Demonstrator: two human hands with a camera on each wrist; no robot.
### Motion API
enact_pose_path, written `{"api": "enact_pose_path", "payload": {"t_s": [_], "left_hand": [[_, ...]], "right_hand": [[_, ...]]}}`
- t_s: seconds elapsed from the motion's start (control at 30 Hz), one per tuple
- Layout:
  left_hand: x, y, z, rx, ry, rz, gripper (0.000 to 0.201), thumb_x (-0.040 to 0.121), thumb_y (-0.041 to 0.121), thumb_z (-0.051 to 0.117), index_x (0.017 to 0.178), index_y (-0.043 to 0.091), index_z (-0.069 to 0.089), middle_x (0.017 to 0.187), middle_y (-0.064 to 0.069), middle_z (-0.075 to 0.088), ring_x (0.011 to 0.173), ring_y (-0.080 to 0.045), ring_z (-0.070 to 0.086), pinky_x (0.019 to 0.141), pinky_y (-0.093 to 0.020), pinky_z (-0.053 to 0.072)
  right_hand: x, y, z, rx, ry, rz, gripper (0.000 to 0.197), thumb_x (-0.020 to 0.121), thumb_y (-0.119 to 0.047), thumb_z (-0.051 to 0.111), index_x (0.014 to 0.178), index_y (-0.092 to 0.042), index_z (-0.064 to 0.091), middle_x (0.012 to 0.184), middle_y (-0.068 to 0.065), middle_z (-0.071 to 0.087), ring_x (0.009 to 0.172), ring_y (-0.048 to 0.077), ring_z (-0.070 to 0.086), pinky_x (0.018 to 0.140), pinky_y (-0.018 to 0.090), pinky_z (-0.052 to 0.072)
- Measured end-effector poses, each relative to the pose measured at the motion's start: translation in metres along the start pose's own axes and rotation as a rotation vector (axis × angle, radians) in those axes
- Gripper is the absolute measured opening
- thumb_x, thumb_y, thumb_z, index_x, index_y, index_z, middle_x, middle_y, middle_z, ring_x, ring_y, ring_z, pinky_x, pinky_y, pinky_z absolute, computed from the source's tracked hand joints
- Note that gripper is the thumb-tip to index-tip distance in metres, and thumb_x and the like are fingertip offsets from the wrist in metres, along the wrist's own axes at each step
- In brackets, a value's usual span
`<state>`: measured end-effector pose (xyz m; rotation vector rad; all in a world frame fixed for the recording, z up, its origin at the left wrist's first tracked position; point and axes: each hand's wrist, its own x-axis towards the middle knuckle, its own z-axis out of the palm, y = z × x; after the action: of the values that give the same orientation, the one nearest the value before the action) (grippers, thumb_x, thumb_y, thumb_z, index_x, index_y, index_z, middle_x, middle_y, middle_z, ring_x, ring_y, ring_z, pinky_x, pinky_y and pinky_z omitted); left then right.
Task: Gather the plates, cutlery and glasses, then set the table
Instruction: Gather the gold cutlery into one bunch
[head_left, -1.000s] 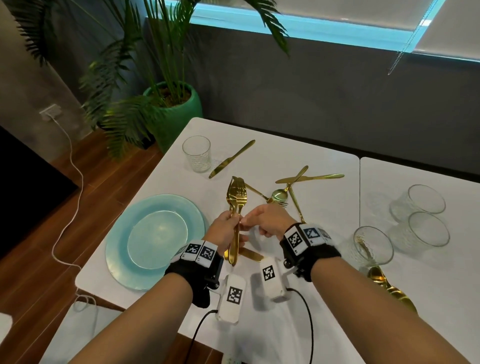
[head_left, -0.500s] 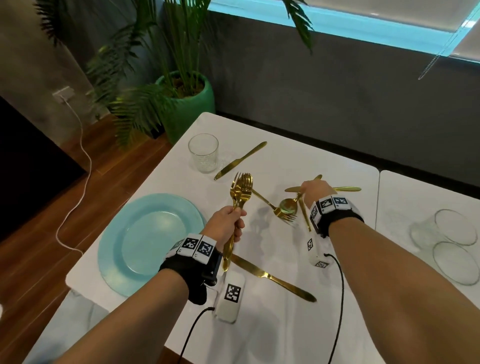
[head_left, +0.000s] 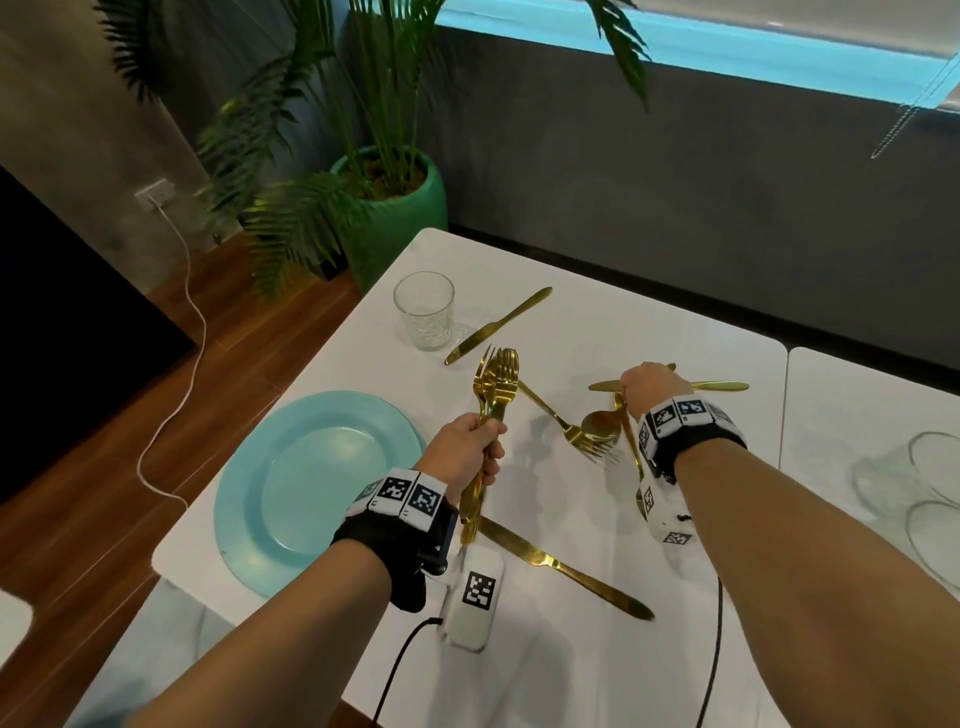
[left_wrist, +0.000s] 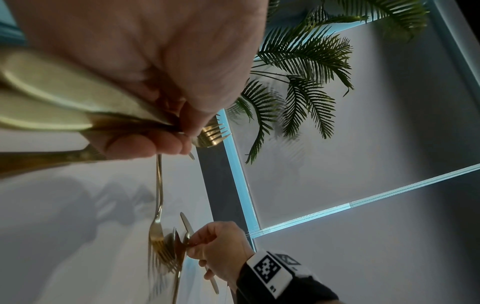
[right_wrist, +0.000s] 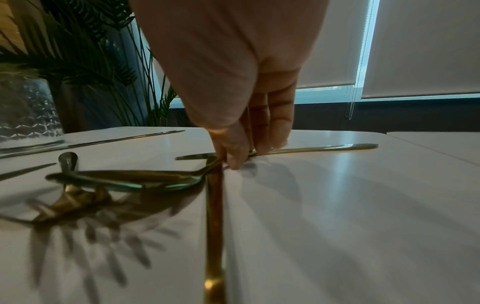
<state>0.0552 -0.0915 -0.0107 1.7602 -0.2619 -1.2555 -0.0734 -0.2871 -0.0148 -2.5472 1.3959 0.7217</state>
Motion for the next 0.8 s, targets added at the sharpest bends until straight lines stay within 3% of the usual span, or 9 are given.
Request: {"api": "enact_pose_path", "payload": {"t_s": [0.07,0.2,0.3,0.4,0.47,0.53,0.6,0.73,0.8], "left_hand": [[0.0,-0.002,-0.001,0.0,-0.001,-0.002,0.019,0.099,0.019,0.042,0.088,0.015,0.057,0.065,-0.002,0.052,0.054,-0.014,0.046,0.054,-0.025,0.044],[0.0,-0.004,-0.003,-0.019,0.003,-0.003,0.021,0.099,0.021,0.041,0.084,0.016,0.056,0.067,-0.003,0.052,0.055,-0.015,0.046,0.054,-0.025,0.044],[-0.002,-0.002,-0.007,-0.059,0.009,0.009,0.021,0.099,0.021,0.042,0.085,0.014,0.056,0.067,-0.004,0.052,0.057,-0.015,0.047,0.055,-0.026,0.044],[-0.004,0.002,-0.009,-0.086,0.036,0.019,0.017,0.098,0.02,0.044,0.088,0.012,0.056,0.07,-0.005,0.056,0.06,-0.016,0.052,0.059,-0.027,0.048],[-0.005,0.005,-0.007,-0.126,0.034,0.015,0.016,0.099,0.02,0.043,0.09,0.011,0.053,0.073,-0.007,0.06,0.062,-0.018,0.058,0.062,-0.028,0.051],[-0.008,0.007,-0.004,-0.175,0.014,0.01,0.016,0.099,0.018,0.042,0.089,0.01,0.05,0.076,-0.009,0.062,0.063,-0.02,0.062,0.061,-0.027,0.054],[-0.011,0.008,0.0,-0.217,-0.014,0.017,0.016,0.1,0.017,0.041,0.091,0.007,0.049,0.078,-0.012,0.063,0.063,-0.022,0.063,0.058,-0.028,0.056],[-0.014,0.009,0.003,-0.227,-0.064,0.021,0.024,0.101,0.021,0.037,0.091,0.005,0.053,0.077,-0.014,0.065,0.057,-0.022,0.066,0.061,-0.034,0.055],[-0.015,0.007,0.003,-0.21,-0.058,0.018,0.027,0.102,0.023,0.034,0.088,0.007,0.051,0.074,-0.013,0.065,0.048,-0.019,0.065,0.052,-0.03,0.055]], "right_hand": [[-0.001,0.0,-0.001,-0.027,-0.01,0.02,0.021,0.094,-0.013,0.049,0.109,-0.008,0.062,0.091,0.005,0.054,0.083,0.019,0.056,0.081,0.03,0.05],[-0.005,0.004,-0.004,-0.118,-0.017,0.045,0.02,0.093,-0.015,0.051,0.107,-0.009,0.063,0.088,0.004,0.055,0.08,0.018,0.053,0.084,0.03,0.051],[-0.008,0.007,-0.012,-0.055,0.016,0.092,0.019,0.092,-0.017,0.053,0.103,-0.007,0.065,0.079,0.002,0.055,0.077,0.018,0.056,0.074,0.028,0.051],[-0.016,0.003,-0.031,0.198,0.099,0.125,0.025,0.089,-0.03,0.059,0.097,-0.009,0.069,0.08,0.003,0.061,0.078,0.019,0.06,0.066,0.026,0.046],[-0.029,-0.008,-0.042,0.422,0.06,0.083,0.03,0.085,-0.038,0.064,0.095,-0.009,0.069,0.085,0.002,0.065,0.076,0.015,0.06,0.063,0.022,0.043],[-0.048,-0.026,-0.043,0.868,-0.082,0.087,0.021,0.082,-0.028,0.069,0.089,-0.008,0.07,0.075,0.002,0.061,0.061,0.012,0.05,0.053,0.019,0.037],[-0.06,-0.045,-0.036,1.143,-0.221,0.104,0.014,0.077,-0.019,0.074,0.084,-0.008,0.07,0.072,0.004,0.059,0.053,0.01,0.041,0.047,0.02,0.033],[-0.067,-0.078,-0.012,1.215,-0.341,0.075,0.009,0.075,-0.018,0.075,0.077,-0.01,0.07,0.07,0.003,0.059,0.049,0.008,0.038,0.041,0.019,0.03],[-0.067,-0.087,-0.006,1.21,-0.353,0.045,0.01,0.078,-0.018,0.073,0.08,-0.01,0.069,0.069,0.005,0.053,0.049,0.009,0.036,0.042,0.02,0.027]]}}
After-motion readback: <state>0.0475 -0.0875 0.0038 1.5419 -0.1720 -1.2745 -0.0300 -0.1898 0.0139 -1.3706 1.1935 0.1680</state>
